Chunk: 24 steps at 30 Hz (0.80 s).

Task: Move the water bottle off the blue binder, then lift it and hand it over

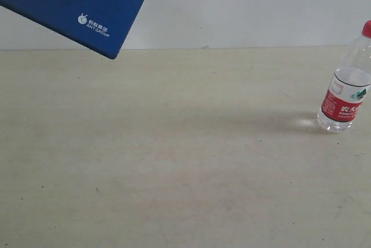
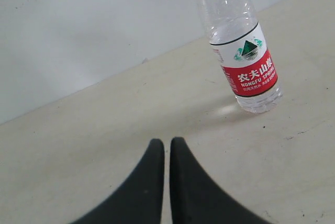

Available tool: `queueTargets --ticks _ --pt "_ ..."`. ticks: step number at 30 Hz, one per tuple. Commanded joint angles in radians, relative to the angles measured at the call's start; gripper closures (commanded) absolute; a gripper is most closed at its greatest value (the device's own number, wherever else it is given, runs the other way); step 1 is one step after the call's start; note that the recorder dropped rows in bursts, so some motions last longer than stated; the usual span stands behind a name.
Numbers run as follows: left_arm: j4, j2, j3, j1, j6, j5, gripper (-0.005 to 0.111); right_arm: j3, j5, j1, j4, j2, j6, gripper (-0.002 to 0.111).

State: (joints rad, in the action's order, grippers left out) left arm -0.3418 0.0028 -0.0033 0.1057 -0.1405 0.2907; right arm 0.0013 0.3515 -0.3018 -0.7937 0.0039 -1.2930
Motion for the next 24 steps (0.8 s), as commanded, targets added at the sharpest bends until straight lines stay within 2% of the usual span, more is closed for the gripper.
queueTargets --ticks 1,6,24 --pt "0.143 0.005 0.003 -0.002 0.015 0.005 0.101 -0.001 -0.009 0.001 -0.006 -0.004 0.006 0.108" --pt "0.136 0.005 0.003 -0.002 0.133 0.005 0.101 -0.001 -0.009 0.001 -0.006 -0.004 0.006 0.108" --pt "0.143 -0.003 0.003 -0.021 0.140 0.003 0.101 -0.001 -0.009 0.001 -0.006 -0.004 0.006 0.108"
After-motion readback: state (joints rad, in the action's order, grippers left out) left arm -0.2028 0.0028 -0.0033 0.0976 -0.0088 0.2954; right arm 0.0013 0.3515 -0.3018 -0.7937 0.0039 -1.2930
